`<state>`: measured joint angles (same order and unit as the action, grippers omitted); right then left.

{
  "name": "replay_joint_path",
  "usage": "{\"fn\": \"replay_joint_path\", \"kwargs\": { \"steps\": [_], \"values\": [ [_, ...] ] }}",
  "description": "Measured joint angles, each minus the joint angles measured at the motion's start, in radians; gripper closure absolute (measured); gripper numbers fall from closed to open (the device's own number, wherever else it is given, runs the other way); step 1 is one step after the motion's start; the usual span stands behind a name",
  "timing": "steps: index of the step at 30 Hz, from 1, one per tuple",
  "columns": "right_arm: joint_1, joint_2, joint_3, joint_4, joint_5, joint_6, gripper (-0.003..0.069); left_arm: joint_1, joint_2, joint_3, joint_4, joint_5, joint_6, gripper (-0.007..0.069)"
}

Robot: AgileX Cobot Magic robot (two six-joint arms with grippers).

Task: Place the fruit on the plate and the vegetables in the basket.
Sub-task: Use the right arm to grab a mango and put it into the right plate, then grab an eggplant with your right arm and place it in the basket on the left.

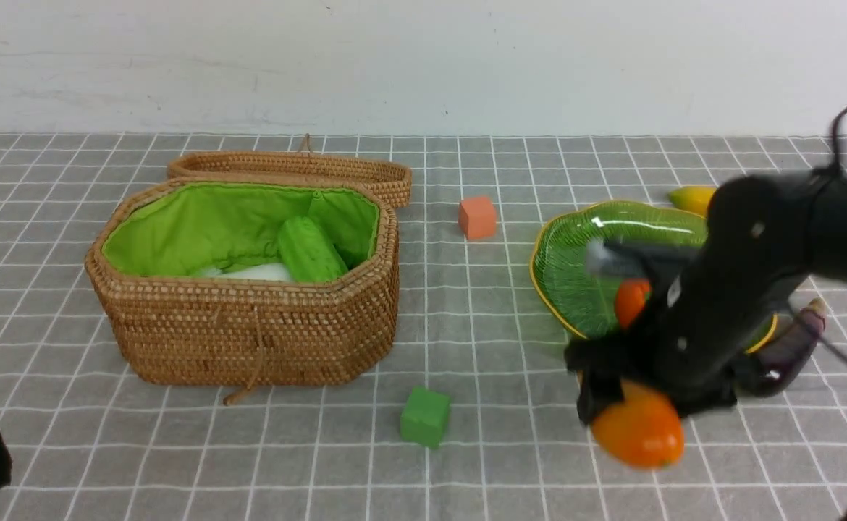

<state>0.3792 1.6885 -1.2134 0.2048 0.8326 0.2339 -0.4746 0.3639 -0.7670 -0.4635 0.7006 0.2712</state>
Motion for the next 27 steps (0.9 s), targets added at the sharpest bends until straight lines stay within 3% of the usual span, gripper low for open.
{"fn": "replay_joint_path", "kwargs": {
  "steps": [8,13,16,19,24,27],
  "values": [
    [-0.08,0.123,-0.224,-0.074,-0.308,-0.043,0.0088,0.0,0.0,0.0,-0.067,-0.022,0.078,0.0638],
    [-0.089,0.284,-0.285,-0.089,-0.383,-0.046,0.0076,0.0,0.0,0.0,-0.071,0.004,0.081,0.0638],
    [-0.089,0.331,-0.307,-0.118,-0.385,-0.048,0.0,0.0,0.0,0.0,-0.073,0.005,0.081,0.0638],
    [-0.089,0.334,-0.313,-0.133,-0.376,-0.048,-0.002,0.0,0.0,0.0,-0.075,0.005,0.081,0.0638],
    [-0.089,0.263,-0.318,-0.154,-0.311,-0.049,0.0004,0.0,0.0,0.0,-0.076,0.005,0.081,0.0638],
    [-0.1,0.153,-0.318,-0.177,-0.177,-0.044,0.0082,0.0,0.0,0.0,-0.081,0.005,0.081,0.0638]
  ]
}}
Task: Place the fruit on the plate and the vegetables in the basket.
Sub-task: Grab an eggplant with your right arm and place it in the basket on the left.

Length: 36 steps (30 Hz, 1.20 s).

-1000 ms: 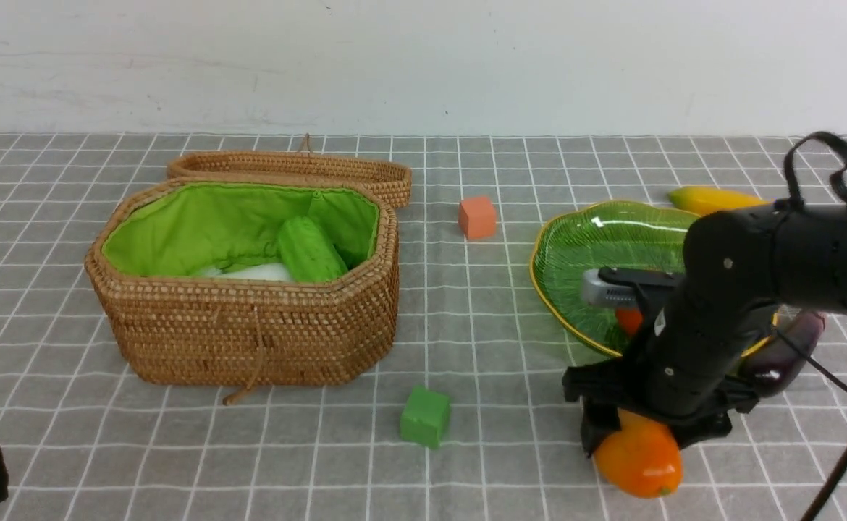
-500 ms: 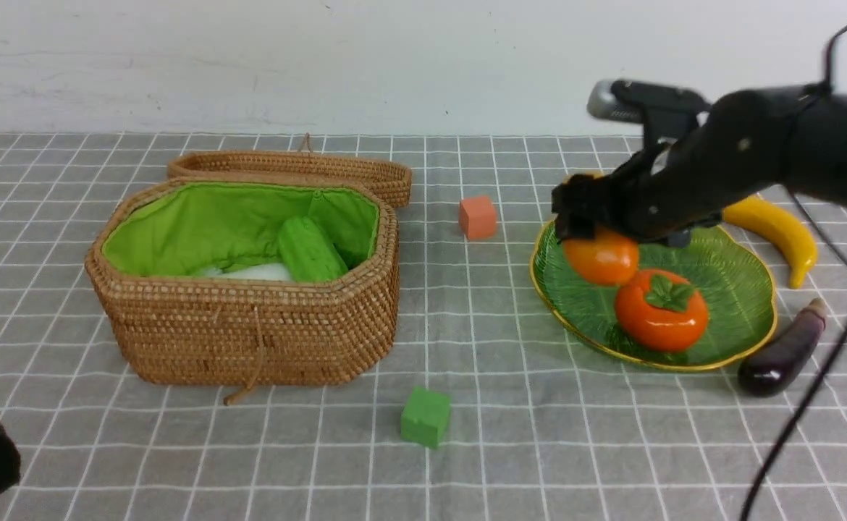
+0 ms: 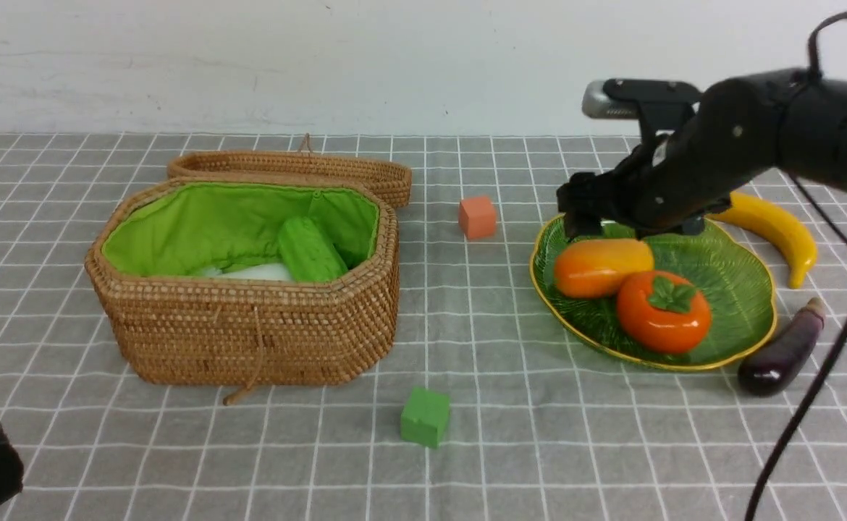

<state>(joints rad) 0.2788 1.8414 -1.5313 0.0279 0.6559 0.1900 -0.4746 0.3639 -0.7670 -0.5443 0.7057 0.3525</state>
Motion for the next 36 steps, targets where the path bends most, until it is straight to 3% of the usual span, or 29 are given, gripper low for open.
{"fn": "replay_joint_path", "kwargs": {
  "steps": [4,6,10,11,14,19,36],
  "values": [
    [-0.08,-0.121,0.026,-0.07,0.216,0.048,0.0196,0.0,0.0,0.0,-0.002,0.0,0.003,0.0638],
    [-0.181,-0.173,0.107,-0.079,0.284,0.079,0.0249,0.0,0.0,0.0,-0.004,0.0,0.012,0.0638],
    [-0.314,-0.18,0.21,-0.028,0.258,0.112,0.0258,0.0,0.0,0.0,-0.004,0.0,0.015,0.0638],
    [-0.377,-0.166,0.245,0.035,0.218,0.117,0.0246,0.0,0.0,0.0,-0.004,0.0,0.015,0.0638],
    [-0.446,-0.123,0.262,0.158,0.124,0.076,0.0212,0.0,0.0,0.0,-0.004,0.0,0.016,0.0638],
    [-0.498,-0.021,0.262,0.276,0.005,0.002,0.0179,0.0,0.0,0.0,-0.004,0.0,0.018,0.0638],
    [-0.508,0.124,0.239,0.3,-0.048,-0.009,0.0174,0.0,0.0,0.0,-0.008,0.0,0.018,0.0638]
  ]
}}
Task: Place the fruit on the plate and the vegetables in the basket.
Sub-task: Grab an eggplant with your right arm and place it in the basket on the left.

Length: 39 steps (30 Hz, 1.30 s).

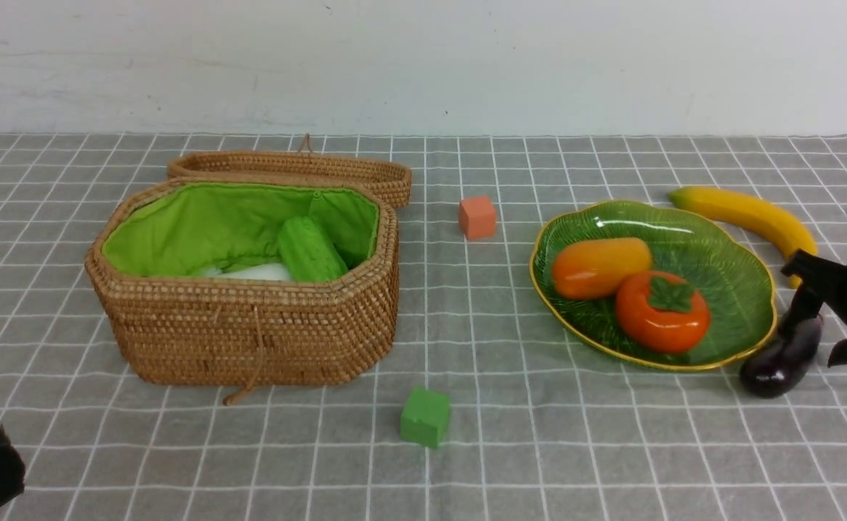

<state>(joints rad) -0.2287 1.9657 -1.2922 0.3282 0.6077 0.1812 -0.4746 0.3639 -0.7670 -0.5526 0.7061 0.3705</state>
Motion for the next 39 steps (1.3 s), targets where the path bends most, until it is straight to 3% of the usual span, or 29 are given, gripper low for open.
{"fn": "replay_joint_path", "kwargs": {
  "steps": [6,8,10,19,22,26,29,31,32,33,34,39],
  "values": [
    [0.0,0.007,-0.001,-0.005,0.017,-0.05,0.0232,0.0,0.0,0.0,-0.008,0.0,0.0,0.0638],
    [0.0,0.007,-0.002,-0.007,0.04,-0.082,0.0321,0.0,0.0,0.0,-0.009,0.0,0.0,0.0638],
    [0.0,0.006,-0.004,-0.007,0.056,-0.098,0.0351,0.0,0.0,0.0,-0.011,0.0,0.0,0.0638],
    [0.019,-0.167,-0.069,-0.11,0.403,-0.135,0.0351,0.0,0.007,0.0,0.002,0.098,0.0,0.0638],
    [0.134,-0.313,-0.129,-0.076,0.467,-0.153,0.0351,0.0,0.051,0.0,0.045,0.144,-0.006,0.0638],
    [0.35,-0.35,-0.268,0.057,0.426,-0.334,0.0351,0.0,0.096,0.0,0.115,0.136,-0.052,0.0638],
    [0.56,-0.275,-0.422,0.209,0.286,-0.598,0.0351,0.0,0.11,0.001,0.225,0.088,-0.157,0.0638],
    [0.613,-0.238,-0.465,0.261,0.227,-0.685,0.0351,0.0,0.11,0.001,0.264,0.071,-0.202,0.0638],
    [0.687,-0.181,-0.528,0.316,0.159,-0.811,0.0351,0.0,0.11,0.001,0.31,0.054,-0.254,0.0638],
    [0.695,-0.163,-0.536,0.323,0.15,-0.847,0.0351,0.0,0.11,0.001,0.315,0.052,-0.269,0.0638],
    [0.762,-0.091,-0.6,0.39,0.068,-1.0,0.0351,0.0,0.11,0.001,0.351,0.043,-0.315,0.0637],
    [0.865,0.114,-0.731,0.543,-0.092,-1.289,0.0351,0.0,0.11,0.001,0.423,0.041,-0.384,0.0638]
  ]
}}
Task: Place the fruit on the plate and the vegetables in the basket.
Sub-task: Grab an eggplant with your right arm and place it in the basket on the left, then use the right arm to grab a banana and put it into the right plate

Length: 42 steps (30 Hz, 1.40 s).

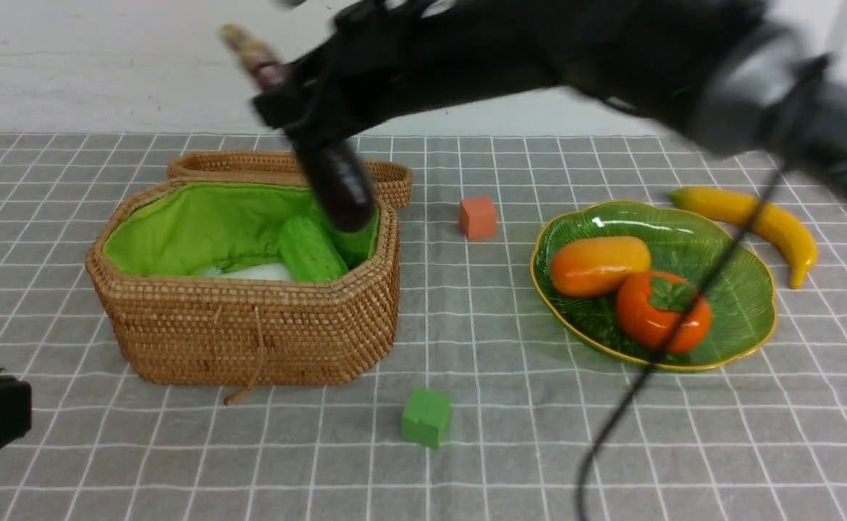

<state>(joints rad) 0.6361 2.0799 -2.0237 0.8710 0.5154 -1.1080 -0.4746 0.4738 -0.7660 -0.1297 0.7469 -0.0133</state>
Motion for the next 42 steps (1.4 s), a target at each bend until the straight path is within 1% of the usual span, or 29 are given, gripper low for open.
{"fn": "replay_joint_path", "kwargs": {
  "steps": [2,6,7,8,9,10,11,13,14,15,16,17,18,19,20,21,22,23,24,25,26,27,29,32,33,35,38,40,42],
  "values": [
    [0.025,0.076,-0.041,0.039,-0.031,-0.079,0.0351,0.0,0.0,0.0,0.005,0.0,-0.006,0.0638],
    [0.041,0.135,-0.056,0.056,-0.072,-0.105,0.0339,0.0,0.0,0.0,0.006,0.001,-0.006,0.0637],
    [0.043,0.148,-0.057,0.056,-0.078,-0.103,0.0313,0.0,0.0,0.0,0.006,0.001,-0.009,0.0636],
    [0.043,0.159,-0.057,0.056,-0.083,-0.08,0.0222,0.0,0.0,0.0,0.007,0.001,-0.008,0.0636],
    [0.041,0.159,-0.057,0.055,-0.084,-0.06,0.0159,0.0,0.0,0.0,0.007,0.001,-0.008,0.0636],
    [0.04,0.159,-0.057,0.055,-0.084,-0.057,0.0159,0.0,0.0,0.0,0.007,0.001,-0.009,0.0636],
    [0.036,0.148,-0.057,0.046,-0.082,-0.025,0.0062,0.0,0.0,0.0,0.007,0.001,-0.009,0.0636],
    [0.026,0.125,-0.057,0.024,-0.063,0.013,0.0004,0.0,0.0,0.0,0.003,0.001,-0.009,0.0636],
    [0.016,0.099,-0.058,-0.004,-0.029,0.055,-0.0008,0.0,0.0,0.0,-0.002,0.001,-0.008,0.0634],
    [0.003,0.069,-0.058,-0.037,0.015,0.104,-0.0008,0.0,0.0,0.0,-0.01,0.002,-0.001,0.0634],
    [-0.019,0.028,-0.058,-0.091,0.085,0.178,0.0002,0.0,0.0,0.0,-0.025,0.003,0.021,0.0634],
    [-0.023,0.02,-0.059,-0.102,0.098,0.192,0.0009,0.0,0.0,0.0,-0.032,0.004,0.026,0.0634],
    [-0.042,-0.012,-0.06,-0.148,0.154,0.253,0.0022,0.0,0.0,0.0,-0.048,0.006,0.053,0.0634],
    [-0.09,-0.078,-0.065,-0.274,0.274,0.387,0.0085,0.0,0.0,0.0,-0.091,0.007,0.1,0.0634],
    [-0.104,-0.095,-0.066,-0.29,0.304,0.421,0.0094,0.0,0.0,0.0,-0.097,0.007,0.108,0.0634],
    [-0.184,-0.167,-0.072,-0.477,0.462,0.583,0.0204,0.0,0.0,0.0,-0.17,0.007,0.19,0.0634],
    [-0.23,-0.193,-0.075,-0.548,0.511,0.653,0.0248,0.0,0.0,0.0,-0.212,0.004,0.225,0.0634],
    [-0.259,-0.205,-0.076,-0.617,0.544,0.691,0.0291,0.0,0.0,0.0,-0.253,0.002,0.251,0.0634],
    [-0.329,-0.218,-0.077,-0.713,0.607,0.772,0.0349,0.0,0.0,0.0,-0.292,-0.005,0.284,0.0634],
    [-0.35,-0.218,-0.077,-0.741,0.621,0.793,0.0374,0.0,0.0,0.0,-0.306,-0.005,0.293,0.0634],
    [-0.413,-0.213,-0.077,-0.824,0.657,0.851,0.0412,0.0,0.0,0.0,-0.339,-0.009,0.315,0.0634],
    [-0.475,-0.197,-0.077,-0.863,0.684,0.896,0.0431,0.0,0.0,0.0,-0.374,-0.012,0.336,0.0634],
    [-0.553,-0.165,-0.077,-0.892,0.709,0.93,0.0433,0.0,0.0,0.0,-0.4,-0.017,0.361,0.0634],
    [-0.661,-0.09,-0.077,-0.883,0.718,0.943,0.0389,0.0,0.0,0.0,-0.415,-0.025,0.376,0.0632],
    [-0.682,-0.07,-0.077,-0.871,0.714,0.943,0.0365,0.0,0.0,0.0,-0.417,-0.027,0.379,0.0631],
    [-0.752,0.016,-0.077,-0.836,0.663,0.944,0.0284,0.0,0.0,0.0,-0.418,-0.031,0.381,0.0629],
    [-0.809,0.116,-0.073,-0.805,0.594,0.946,0.0195,0.0,0.0,0.0,-0.417,-0.035,0.381,0.063],
    [-0.833,0.167,-0.072,-0.792,0.548,0.939,0.015,0.0,0.0,0.0,-0.417,-0.036,0.381,0.0628],
    [-0.846,0.198,-0.072,-0.774,0.502,0.928,0.0125,0.0,0.0,0.0,-0.417,-0.037,0.382,0.0627]
  ]
}}
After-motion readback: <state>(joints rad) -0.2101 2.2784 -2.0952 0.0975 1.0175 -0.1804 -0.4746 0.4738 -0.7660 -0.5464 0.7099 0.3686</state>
